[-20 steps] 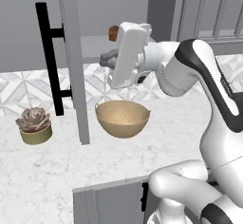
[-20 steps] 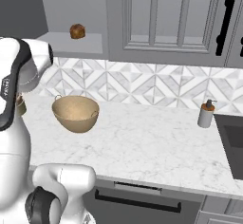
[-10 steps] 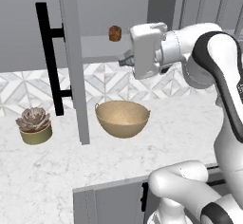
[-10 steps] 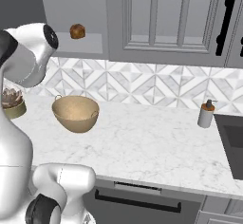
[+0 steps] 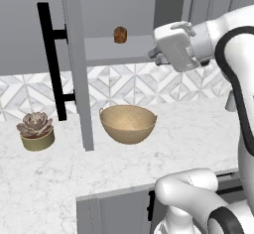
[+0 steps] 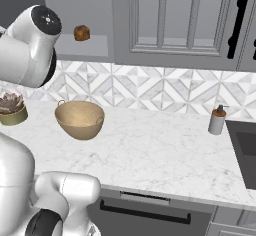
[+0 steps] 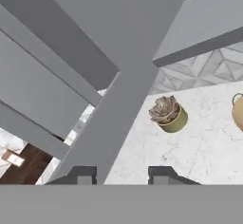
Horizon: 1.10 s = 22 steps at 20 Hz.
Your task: Open the cabinet, pick up the bread from the cabinet and place it in the basket. Then move the basket to the dining counter.
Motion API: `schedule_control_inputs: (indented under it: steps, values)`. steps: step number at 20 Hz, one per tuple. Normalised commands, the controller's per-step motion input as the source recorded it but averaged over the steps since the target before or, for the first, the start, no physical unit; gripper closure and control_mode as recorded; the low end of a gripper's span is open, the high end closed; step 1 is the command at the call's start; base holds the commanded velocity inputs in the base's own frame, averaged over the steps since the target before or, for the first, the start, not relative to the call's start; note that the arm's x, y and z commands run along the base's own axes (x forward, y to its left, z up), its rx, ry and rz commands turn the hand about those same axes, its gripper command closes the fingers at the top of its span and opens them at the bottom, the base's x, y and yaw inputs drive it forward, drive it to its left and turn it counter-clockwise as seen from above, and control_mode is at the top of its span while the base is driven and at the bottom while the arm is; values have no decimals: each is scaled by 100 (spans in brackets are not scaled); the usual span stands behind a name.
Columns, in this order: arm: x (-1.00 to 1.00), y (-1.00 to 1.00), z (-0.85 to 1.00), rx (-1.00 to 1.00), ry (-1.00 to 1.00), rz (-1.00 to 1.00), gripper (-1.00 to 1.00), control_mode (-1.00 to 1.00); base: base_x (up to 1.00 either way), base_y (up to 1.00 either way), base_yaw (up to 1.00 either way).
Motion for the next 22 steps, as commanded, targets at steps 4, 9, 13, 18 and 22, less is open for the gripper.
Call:
schedule_control_inputs:
  steps: [4,9,13,18,22]
  values:
    - [35,-33,0,-22,-11,-36,-100,-100,0,0,0]
    - [22,-4,1,-33,-25,-33,-100,-100,0,0,0]
    - [32,-28,3,-27,-6,-30,-100,-100,0,0,0]
    - [37,-28,6,-12,0,-11,-100,-100,0,0,0]
    - [62,0,0,-1,0,0,-100,-100,0,0,0]
